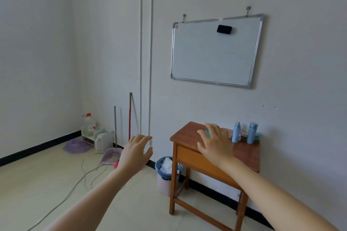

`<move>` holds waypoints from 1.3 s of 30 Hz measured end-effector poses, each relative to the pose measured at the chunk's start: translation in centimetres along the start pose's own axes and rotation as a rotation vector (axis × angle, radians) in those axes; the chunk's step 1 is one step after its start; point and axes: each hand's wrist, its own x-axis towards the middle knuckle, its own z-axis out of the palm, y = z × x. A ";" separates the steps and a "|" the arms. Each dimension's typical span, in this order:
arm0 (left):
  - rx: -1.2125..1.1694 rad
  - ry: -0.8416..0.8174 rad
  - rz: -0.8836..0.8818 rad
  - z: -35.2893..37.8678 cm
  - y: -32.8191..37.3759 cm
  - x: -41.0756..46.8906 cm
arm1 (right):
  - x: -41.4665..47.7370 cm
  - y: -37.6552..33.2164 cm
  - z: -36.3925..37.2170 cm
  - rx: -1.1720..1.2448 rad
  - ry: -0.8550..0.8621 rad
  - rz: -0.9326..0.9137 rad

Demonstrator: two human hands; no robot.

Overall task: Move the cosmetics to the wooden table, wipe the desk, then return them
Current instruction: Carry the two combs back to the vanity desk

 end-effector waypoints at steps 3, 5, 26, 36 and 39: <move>-0.014 -0.001 -0.003 1.4 -1.4 1.7 | 0.6 0.0 1.9 -0.027 -0.060 -0.023; -0.009 -0.019 0.020 2.4 -2.7 3.1 | 1.3 -0.2 3.2 -0.038 -0.106 -0.011; -0.184 -0.193 0.089 10.9 -23.3 24.2 | 15.0 -11.9 23.4 -0.144 -0.463 0.046; -0.018 -0.337 0.343 20.2 -20.6 33.4 | 16.6 -1.8 30.9 -0.068 -0.627 0.375; 0.015 -0.339 0.416 22.7 -18.9 37.5 | 17.1 1.1 34.6 -0.018 -0.634 0.488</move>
